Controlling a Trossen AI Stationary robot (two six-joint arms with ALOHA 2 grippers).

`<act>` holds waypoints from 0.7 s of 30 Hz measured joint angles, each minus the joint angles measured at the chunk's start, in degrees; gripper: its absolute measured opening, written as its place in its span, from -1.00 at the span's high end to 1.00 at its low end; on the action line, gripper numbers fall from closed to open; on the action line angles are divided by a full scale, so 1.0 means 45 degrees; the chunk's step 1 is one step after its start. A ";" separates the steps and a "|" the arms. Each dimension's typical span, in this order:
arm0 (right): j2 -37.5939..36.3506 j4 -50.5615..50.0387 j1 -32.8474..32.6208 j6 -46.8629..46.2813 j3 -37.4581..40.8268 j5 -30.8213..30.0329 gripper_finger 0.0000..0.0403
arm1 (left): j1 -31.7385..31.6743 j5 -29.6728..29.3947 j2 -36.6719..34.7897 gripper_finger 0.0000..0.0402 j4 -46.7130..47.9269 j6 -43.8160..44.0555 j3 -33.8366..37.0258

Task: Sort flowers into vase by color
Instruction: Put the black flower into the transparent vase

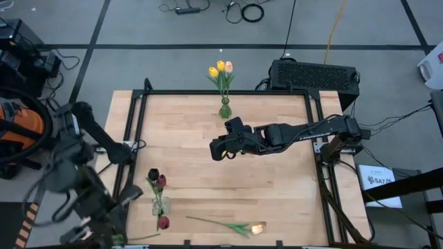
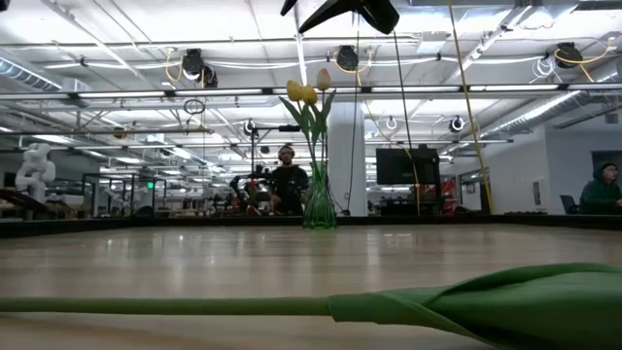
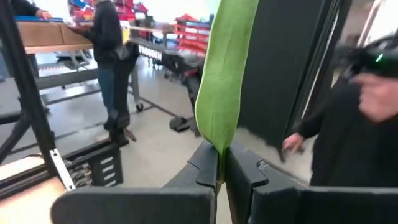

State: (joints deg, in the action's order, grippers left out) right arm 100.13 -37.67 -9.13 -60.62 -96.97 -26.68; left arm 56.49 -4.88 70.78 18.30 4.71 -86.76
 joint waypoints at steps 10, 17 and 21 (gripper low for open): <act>-0.0004 0.0024 0.0004 0.0000 0.0000 -0.0005 0.37 | 0.0774 -0.0261 0.0913 0.94 -0.2668 -0.0511 0.1964; -0.0004 0.0041 0.0004 0.0000 0.0000 -0.0005 0.37 | 0.1778 -0.0263 -0.0479 0.94 -0.5318 -0.0209 0.5136; -0.0004 0.0044 0.0002 0.0000 0.0000 -0.0007 0.37 | 0.2073 -0.0228 -0.1736 0.94 -0.5327 0.0432 0.6518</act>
State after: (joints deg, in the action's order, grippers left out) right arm 100.12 -37.47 -9.11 -60.62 -96.97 -26.71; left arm 65.82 -5.91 62.97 -5.67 6.66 -57.43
